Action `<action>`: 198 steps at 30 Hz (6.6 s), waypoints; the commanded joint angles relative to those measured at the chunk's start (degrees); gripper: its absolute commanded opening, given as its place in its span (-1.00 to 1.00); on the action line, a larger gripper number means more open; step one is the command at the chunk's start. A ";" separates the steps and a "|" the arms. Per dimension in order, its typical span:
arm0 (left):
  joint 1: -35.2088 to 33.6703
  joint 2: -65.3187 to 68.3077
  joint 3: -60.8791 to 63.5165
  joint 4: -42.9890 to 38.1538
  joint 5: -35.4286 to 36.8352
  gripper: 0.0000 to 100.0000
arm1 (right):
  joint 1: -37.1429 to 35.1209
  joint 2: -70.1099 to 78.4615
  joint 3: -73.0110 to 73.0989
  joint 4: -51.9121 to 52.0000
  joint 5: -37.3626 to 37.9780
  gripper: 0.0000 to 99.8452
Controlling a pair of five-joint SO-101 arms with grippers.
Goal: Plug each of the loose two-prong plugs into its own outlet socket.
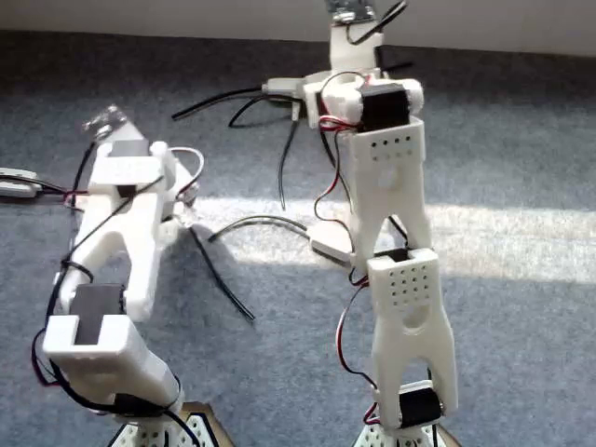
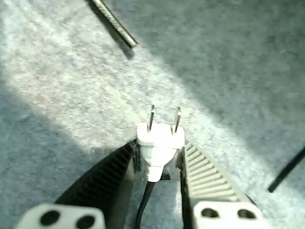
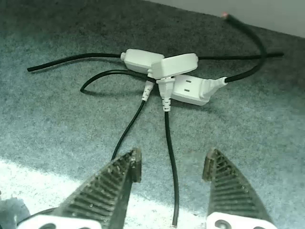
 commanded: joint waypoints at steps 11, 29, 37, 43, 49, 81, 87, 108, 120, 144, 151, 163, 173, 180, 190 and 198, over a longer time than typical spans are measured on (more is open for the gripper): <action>20.79 -19.21 -14.99 -2.02 -14.07 -0.83 | 21.32 -11.56 -4.26 -2.51 -9.32 -0.57; 15.08 -12.62 8.66 -26.46 -23.38 -0.48 | 18.07 -11.91 0.92 -3.12 -9.23 -0.57; 14.90 7.60 -6.73 -23.03 -23.91 -0.48 | 17.98 -12.00 0.92 -3.12 -9.23 -0.57; 14.90 16.48 -20.53 -12.13 -30.07 -0.49 | 17.98 -12.00 0.92 -3.12 -9.23 -0.57; 14.99 24.22 -31.43 -4.57 -31.21 -0.49 | 17.98 -12.00 0.92 -3.12 -9.23 -0.57; 16.22 54.64 -86.11 27.16 -48.09 -0.58 | 17.45 -11.74 0.84 -3.12 -9.49 -0.57; 18.51 54.81 -86.37 27.16 -48.18 -0.59 | 17.45 -11.82 0.84 -3.12 -9.41 -0.57; 17.71 54.90 -82.07 26.73 -48.00 -0.59 | 17.45 -11.74 0.84 -3.12 -9.49 -0.57; 17.36 58.07 -82.51 24.26 -48.00 -0.74 | 17.36 -11.74 0.84 -3.12 -9.58 -0.57; 17.36 58.33 -82.51 23.03 -42.20 -0.75 | 17.36 -11.74 0.84 -3.12 -9.49 -0.57; 17.36 58.42 -82.51 23.12 -42.20 -0.75 | 17.45 -11.74 0.84 -3.12 -9.32 -0.57; 16.75 58.33 -82.51 20.57 -42.46 -0.97 | 17.54 -11.82 0.84 -3.12 -9.23 -0.57; 18.24 58.15 -100.53 24.26 -42.46 -0.99 | 20.79 -12.00 0.92 -4.88 -9.23 -0.57; 25.89 51.38 -105.71 30.15 -42.37 -0.99 | 25.98 -11.65 1.27 -7.78 -9.58 -0.57; 33.01 34.07 -105.63 35.87 -39.82 -0.99 | 25.45 -11.65 1.36 -8.04 -9.41 -0.57; 28.70 25.63 -105.63 36.04 -35.78 -0.99 | 25.45 -11.56 1.36 -8.40 -9.49 -0.57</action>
